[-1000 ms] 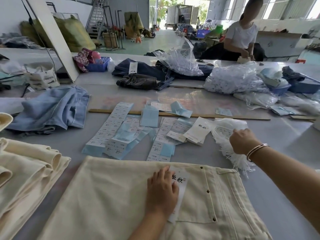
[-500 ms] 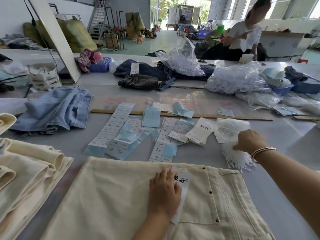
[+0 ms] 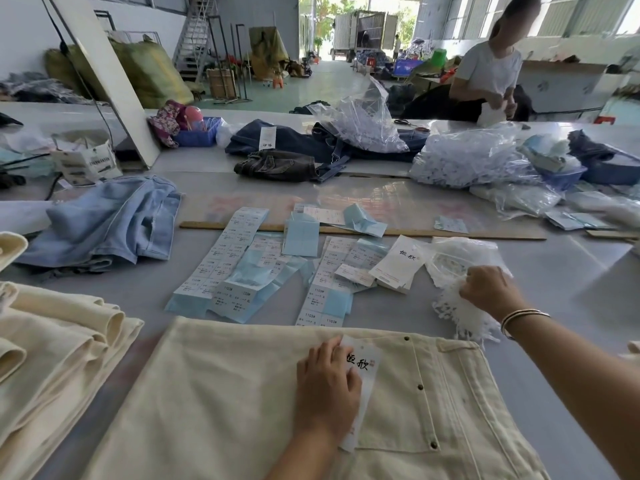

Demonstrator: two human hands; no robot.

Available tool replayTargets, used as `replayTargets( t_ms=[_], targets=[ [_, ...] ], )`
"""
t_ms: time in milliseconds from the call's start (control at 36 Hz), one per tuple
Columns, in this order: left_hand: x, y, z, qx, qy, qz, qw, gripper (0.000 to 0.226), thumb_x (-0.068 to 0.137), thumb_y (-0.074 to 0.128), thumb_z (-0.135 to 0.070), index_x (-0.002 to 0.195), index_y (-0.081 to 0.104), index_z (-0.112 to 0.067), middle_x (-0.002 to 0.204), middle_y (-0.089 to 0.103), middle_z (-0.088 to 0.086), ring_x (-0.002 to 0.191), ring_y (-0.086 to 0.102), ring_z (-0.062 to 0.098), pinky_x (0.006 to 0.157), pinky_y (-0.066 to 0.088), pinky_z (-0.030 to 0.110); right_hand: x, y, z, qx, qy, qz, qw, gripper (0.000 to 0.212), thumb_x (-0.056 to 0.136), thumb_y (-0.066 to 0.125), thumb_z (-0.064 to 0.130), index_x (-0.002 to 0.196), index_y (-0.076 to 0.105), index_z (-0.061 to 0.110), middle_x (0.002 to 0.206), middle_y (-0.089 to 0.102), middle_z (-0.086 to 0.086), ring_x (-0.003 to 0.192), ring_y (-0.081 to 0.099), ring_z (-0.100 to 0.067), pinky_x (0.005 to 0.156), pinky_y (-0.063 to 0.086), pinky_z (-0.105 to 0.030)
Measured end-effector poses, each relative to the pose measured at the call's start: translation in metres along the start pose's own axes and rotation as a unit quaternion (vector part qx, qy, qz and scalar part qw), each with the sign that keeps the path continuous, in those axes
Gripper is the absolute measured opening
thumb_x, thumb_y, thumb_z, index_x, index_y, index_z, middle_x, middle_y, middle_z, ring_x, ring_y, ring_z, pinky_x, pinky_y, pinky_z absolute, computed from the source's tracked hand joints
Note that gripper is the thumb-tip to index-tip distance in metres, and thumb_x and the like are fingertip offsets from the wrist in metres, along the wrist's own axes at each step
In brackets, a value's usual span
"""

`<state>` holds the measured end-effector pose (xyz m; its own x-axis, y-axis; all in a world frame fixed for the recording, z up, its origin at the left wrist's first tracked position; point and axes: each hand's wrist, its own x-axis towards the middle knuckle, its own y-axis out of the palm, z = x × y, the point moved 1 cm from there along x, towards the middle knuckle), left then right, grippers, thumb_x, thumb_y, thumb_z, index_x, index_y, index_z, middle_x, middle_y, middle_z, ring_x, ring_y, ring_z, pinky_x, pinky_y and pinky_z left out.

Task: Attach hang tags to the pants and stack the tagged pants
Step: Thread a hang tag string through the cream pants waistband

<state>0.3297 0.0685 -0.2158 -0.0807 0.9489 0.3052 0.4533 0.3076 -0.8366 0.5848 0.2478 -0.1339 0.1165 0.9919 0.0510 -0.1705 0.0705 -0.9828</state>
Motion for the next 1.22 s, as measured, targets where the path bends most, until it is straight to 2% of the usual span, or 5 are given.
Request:
replayTargets(
  t_ms=[417, 611, 722, 833, 1222],
  targets=[
    [0.006, -0.007, 0.007, -0.211, -0.094, -0.016, 0.973, 0.023, 0.075, 0.050, -0.029, 0.091, 0.066, -0.027, 0.107, 0.058, -0.014, 0.106, 0.054, 0.011, 0.095, 0.036, 0.026, -0.007, 0.010, -0.006, 0.225, 0.062, 0.043, 0.971, 0.030, 0.092, 0.051, 0.020, 0.074, 0.068, 0.005, 0.064, 0.067, -0.007, 0.067, 0.057, -0.022, 0.071, 0.043, -0.032],
    [0.035, -0.029, 0.012, -0.450, -0.251, 0.172, 0.840, 0.030, 0.074, 0.054, -0.040, 0.093, 0.065, -0.020, 0.119, 0.064, 0.010, 0.107, 0.059, 0.021, 0.097, 0.042, 0.026, -0.012, 0.006, 0.003, 0.292, 0.058, 0.030, 0.954, 0.030, 0.090, 0.047, 0.010, 0.063, 0.060, 0.005, 0.066, 0.059, -0.013, 0.063, 0.049, -0.022, 0.061, 0.037, -0.031],
    [0.057, -0.027, -0.003, -0.075, -0.154, 0.180, 0.969, 0.028, 0.095, 0.042, -0.035, 0.116, 0.060, -0.032, 0.123, 0.061, -0.010, 0.118, 0.050, 0.016, 0.098, 0.021, 0.033, -0.016, -0.001, 0.007, 0.284, 0.035, 0.056, 0.957, 0.033, 0.093, 0.041, 0.009, 0.075, 0.067, 0.003, 0.071, 0.059, -0.012, 0.069, 0.051, -0.024, 0.068, 0.039, -0.032],
    [0.068, -0.023, -0.054, 0.172, 0.037, 0.156, 0.972, 0.032, 0.090, 0.044, -0.030, 0.119, 0.057, -0.023, 0.126, 0.053, 0.005, 0.120, 0.041, 0.024, 0.103, 0.021, 0.044, -0.018, -0.002, 0.011, 0.268, 0.024, 0.081, 0.960, 0.031, 0.093, 0.043, 0.007, 0.079, 0.069, 0.001, 0.066, 0.057, -0.007, 0.061, 0.048, -0.018, 0.057, 0.037, -0.027],
    [0.099, 0.060, -0.129, -0.048, 0.107, 0.250, 0.961, 0.079, 0.094, 0.051, -0.027, 0.153, 0.001, -0.020, 0.160, -0.004, 0.008, 0.147, 0.002, 0.030, 0.120, 0.011, 0.045, -0.025, 0.004, 0.017, 0.107, -0.062, 0.103, 0.987, 0.040, 0.096, 0.045, 0.021, 0.056, 0.048, 0.019, 0.065, 0.052, -0.002, 0.064, 0.048, -0.018, 0.061, 0.037, -0.029]
  ],
)
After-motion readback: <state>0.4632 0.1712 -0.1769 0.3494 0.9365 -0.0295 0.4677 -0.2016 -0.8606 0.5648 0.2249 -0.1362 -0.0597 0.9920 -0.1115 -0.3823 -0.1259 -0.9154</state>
